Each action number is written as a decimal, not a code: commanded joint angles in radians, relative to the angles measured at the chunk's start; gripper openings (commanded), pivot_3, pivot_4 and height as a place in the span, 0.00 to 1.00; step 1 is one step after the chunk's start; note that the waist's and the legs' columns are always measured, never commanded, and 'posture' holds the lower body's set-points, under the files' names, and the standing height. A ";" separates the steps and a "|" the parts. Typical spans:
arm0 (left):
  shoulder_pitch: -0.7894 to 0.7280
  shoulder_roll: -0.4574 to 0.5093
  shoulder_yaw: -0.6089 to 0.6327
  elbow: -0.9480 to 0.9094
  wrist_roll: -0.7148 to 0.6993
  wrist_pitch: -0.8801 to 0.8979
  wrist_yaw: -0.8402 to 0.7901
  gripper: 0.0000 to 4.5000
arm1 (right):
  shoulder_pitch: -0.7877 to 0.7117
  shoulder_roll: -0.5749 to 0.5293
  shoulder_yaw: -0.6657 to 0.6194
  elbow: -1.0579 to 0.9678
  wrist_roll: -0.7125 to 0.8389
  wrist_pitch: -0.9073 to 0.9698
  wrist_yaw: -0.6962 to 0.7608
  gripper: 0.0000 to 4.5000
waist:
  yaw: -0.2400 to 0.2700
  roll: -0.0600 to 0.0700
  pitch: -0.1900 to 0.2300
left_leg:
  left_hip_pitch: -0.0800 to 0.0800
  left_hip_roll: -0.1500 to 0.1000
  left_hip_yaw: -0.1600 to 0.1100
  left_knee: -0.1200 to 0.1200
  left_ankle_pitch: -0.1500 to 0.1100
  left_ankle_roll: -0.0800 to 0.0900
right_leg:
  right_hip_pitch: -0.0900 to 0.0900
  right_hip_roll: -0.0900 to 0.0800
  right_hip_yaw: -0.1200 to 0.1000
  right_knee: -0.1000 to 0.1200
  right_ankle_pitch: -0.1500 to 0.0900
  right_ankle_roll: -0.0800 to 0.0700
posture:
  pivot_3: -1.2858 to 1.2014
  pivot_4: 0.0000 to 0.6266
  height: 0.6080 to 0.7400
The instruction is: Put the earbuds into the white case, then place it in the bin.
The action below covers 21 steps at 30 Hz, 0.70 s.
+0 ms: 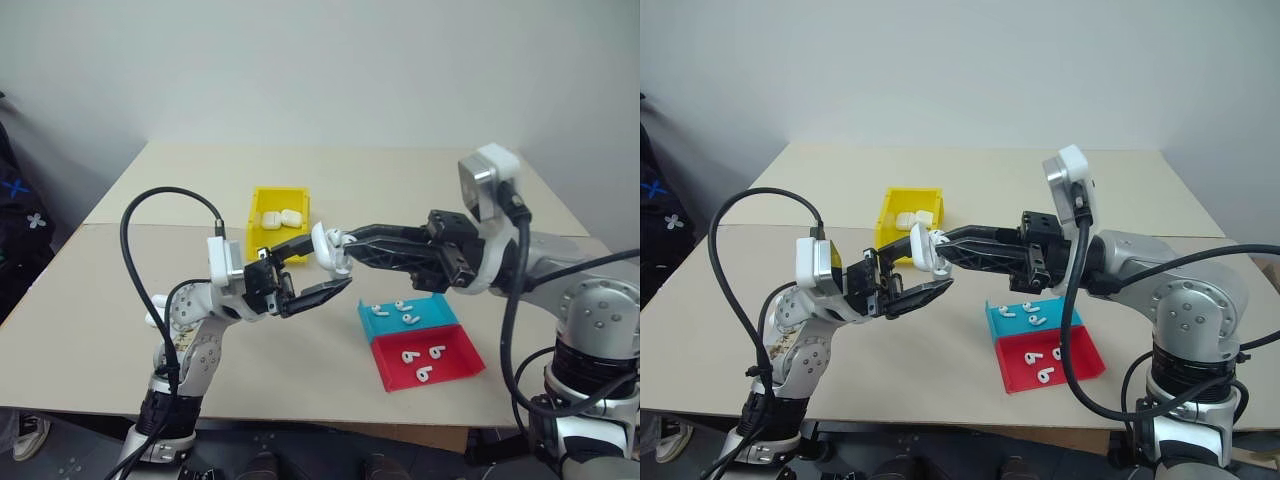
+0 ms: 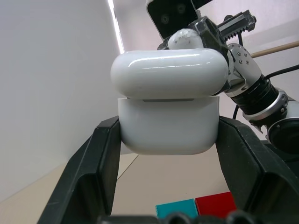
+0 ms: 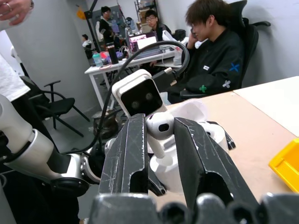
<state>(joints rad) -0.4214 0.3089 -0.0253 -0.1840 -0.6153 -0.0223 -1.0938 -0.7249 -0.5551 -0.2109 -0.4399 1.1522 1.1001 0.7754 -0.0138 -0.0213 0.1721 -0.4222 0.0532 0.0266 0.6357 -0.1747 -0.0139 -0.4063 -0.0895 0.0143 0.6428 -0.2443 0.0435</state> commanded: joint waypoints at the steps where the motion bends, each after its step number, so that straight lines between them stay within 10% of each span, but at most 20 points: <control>1: -0.010 -0.004 0.000 -0.025 -0.004 -0.016 -0.003 0.61 | 0.006 -0.021 0.004 -0.029 -0.007 -0.054 0.003 0.19 | 0.001 0.000 0.000 | 0.000 0.000 0.000 0.000 0.000 0.000 | 0.000 0.000 0.000 0.000 0.000 0.000 | 0.52 0.24 1.00; 12: -0.008 -0.018 -0.002 -0.020 0.005 -0.024 -0.004 0.61 | 0.029 -0.054 0.044 -0.046 -0.025 -0.111 0.013 0.19 | 0.001 0.000 0.000 | 0.000 0.000 0.000 0.000 0.000 0.000 | 0.000 0.000 0.000 -0.001 0.000 0.000 | 0.52 0.24 1.00; 16: -0.009 -0.020 0.000 -0.017 0.008 -0.024 -0.007 0.61 | 0.041 -0.065 0.052 -0.062 -0.048 -0.140 0.021 0.42 | 0.001 0.000 0.000 | 0.000 0.000 0.000 0.000 0.000 0.000 | 0.000 0.000 0.000 -0.001 0.000 0.000 | 0.52 0.24 1.00; 21: -0.008 -0.019 0.003 -0.013 0.009 -0.022 -0.011 0.61 | 0.053 -0.083 0.057 -0.066 -0.078 -0.175 0.031 0.42 | 0.001 0.000 0.000 | 0.000 0.000 0.000 0.000 0.000 0.000 | 0.000 0.000 0.000 -0.001 -0.002 0.003 | 0.52 0.24 1.00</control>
<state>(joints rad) -0.4213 0.2923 -0.0259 -0.1822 -0.6016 -0.0232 -1.1039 -0.6668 -0.6235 -0.1462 -0.4882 1.0794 0.9601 0.8046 -0.0124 -0.0214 0.1722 -0.4226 0.0531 0.0264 0.6357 -0.1748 -0.0138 -0.4063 -0.0898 0.0140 0.6417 -0.2460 0.0466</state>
